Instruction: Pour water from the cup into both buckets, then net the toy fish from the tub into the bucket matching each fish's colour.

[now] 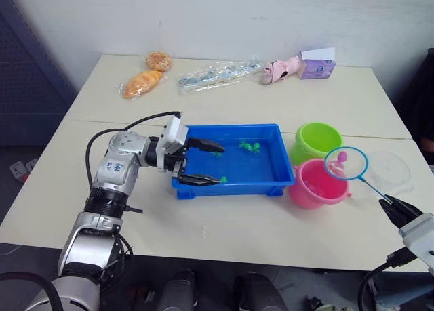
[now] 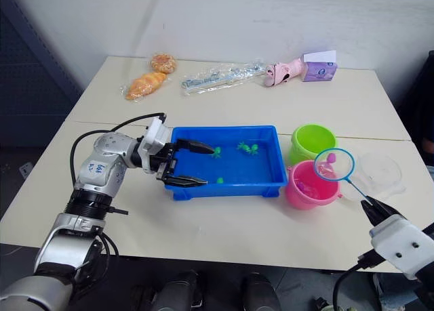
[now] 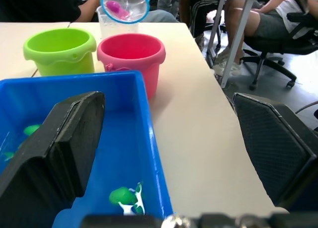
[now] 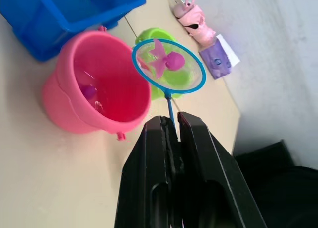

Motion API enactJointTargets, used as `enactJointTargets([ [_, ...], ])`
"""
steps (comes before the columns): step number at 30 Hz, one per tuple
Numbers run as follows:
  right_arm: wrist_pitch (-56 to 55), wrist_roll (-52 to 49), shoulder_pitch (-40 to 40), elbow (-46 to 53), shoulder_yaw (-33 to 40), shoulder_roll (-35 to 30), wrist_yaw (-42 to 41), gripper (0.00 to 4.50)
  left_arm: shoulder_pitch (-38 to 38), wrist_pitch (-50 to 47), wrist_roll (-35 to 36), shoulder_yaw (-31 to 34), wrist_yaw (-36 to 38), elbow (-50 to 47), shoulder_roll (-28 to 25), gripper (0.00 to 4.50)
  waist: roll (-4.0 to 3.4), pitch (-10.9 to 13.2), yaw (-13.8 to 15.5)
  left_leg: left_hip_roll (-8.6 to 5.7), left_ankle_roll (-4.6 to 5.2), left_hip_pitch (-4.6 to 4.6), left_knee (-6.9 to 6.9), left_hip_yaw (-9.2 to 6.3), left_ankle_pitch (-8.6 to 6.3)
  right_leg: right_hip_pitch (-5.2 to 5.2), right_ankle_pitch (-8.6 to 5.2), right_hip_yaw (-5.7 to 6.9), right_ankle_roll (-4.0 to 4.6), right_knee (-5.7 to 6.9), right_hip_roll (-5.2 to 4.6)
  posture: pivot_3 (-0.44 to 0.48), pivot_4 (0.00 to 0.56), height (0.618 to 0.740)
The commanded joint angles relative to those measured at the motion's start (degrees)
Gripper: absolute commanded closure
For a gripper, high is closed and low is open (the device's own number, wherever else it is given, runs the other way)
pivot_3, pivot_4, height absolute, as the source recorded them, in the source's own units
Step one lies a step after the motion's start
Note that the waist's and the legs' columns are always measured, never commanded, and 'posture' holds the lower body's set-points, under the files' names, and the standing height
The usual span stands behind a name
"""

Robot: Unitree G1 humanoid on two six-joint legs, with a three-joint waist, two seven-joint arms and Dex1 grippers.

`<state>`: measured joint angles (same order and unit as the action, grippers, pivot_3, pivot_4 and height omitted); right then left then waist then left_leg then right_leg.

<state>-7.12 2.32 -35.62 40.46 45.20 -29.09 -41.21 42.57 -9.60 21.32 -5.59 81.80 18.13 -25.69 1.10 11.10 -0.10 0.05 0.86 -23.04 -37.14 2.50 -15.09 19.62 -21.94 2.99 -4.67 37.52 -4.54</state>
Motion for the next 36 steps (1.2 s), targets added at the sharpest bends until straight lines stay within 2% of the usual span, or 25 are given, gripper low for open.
enactJointTargets([
  [1, -11.18, 6.95, -1.9, -5.23, -0.26, -0.09, 3.8, 4.5, -0.67, -0.59, 1.17, 0.6, -0.87, -2.92, 0.02, 0.06, -0.01, 0.0, 0.06, 0.0, -0.01, 0.01, 0.01, 0.0, 0.01, 0.0, 0.0, 0.0, 0.0, 0.0, 0.0, 0.0, 0.15, 0.74],
  [5, -25.24, 18.81, -2.57, -12.35, -1.0, -3.08, 10.11, 4.5, -1.95, -1.74, 1.91, 0.65, -1.87, -4.95, 0.64, 0.06, -0.02, -0.01, -0.02, -0.01, -0.01, 0.01, 0.01, 0.02, 0.01, 0.0, 0.0, -0.04, 0.0, -0.01, -0.01, 0.0, 0.15, 0.74],
  [8, -30.81, 24.45, -2.0, -15.9, 0.03, -4.02, 15.78, 4.5, -2.57, -2.24, 2.01, 0.34, -2.61, -6.04, 1.05, 0.06, -0.03, -0.01, 0.01, 0.0, -0.04, 0.03, 0.03, 0.04, 0.03, 0.0, -0.01, -0.05, -0.01, -0.02, 0.0, 0.0, 0.15, 0.74],
  [12, -32.97, 31.76, -0.84, -15.79, 1.29, -2.81, 22.95, 4.5, -3.48, -2.76, 3.06, 0.96, -3.8, -7.01, 2.01, 0.06, -0.06, -0.03, 0.05, 0.01, -0.1, 0.04, 0.05, 0.04, 0.06, 0.0, -0.01, -0.05, -0.01, 0.0, 0.01, 0.0, 0.15, 0.74],
  [18, -36.41, 39.4, -1.35, -16.95, 1.56, -4.41, 29.97, 4.5, -4.4, -3.36, 3.55, 0.89, -5.04, -7.93, 2.53, 0.06, -0.08, -0.04, 0.02, 0.01, -0.11, 0.05, 0.05, 0.04, 0.07, 0.0, -0.01, -0.07, -0.01, -0.01, 0.02, 0.0, 0.15, 0.74],
  [26, -39.02, 46.07, -0.52, -23.62, 0.77, -9.61, 38.7, 4.5, -4.43, -4.08, 3.78, 0.63, -5.86, -8.23, 3.11, 0.06, -0.08, -0.04, 0.01, 0.0, -0.09, 0.08, 0.05, 0.08, 0.08, -0.02, -0.01, -0.11, 0.0, -0.01, 0.02, 0.0, 0.15, 0.74],
  [36, -37.73, 49.09, 0.06, -29.11, 0.63, -13.33, 46.35, 4.5, -4.38, -4.91, 4.03, 0.62, -6.43, -8.94, 3.54, 0.06, -0.09, -0.05, 0.03, 0.0, -0.11, 0.09, 0.07, 0.1, 0.1, -0.01, -0.02, -0.12, 0.0, -0.01, 0.03, 0.0, 0.15, 0.74],
])
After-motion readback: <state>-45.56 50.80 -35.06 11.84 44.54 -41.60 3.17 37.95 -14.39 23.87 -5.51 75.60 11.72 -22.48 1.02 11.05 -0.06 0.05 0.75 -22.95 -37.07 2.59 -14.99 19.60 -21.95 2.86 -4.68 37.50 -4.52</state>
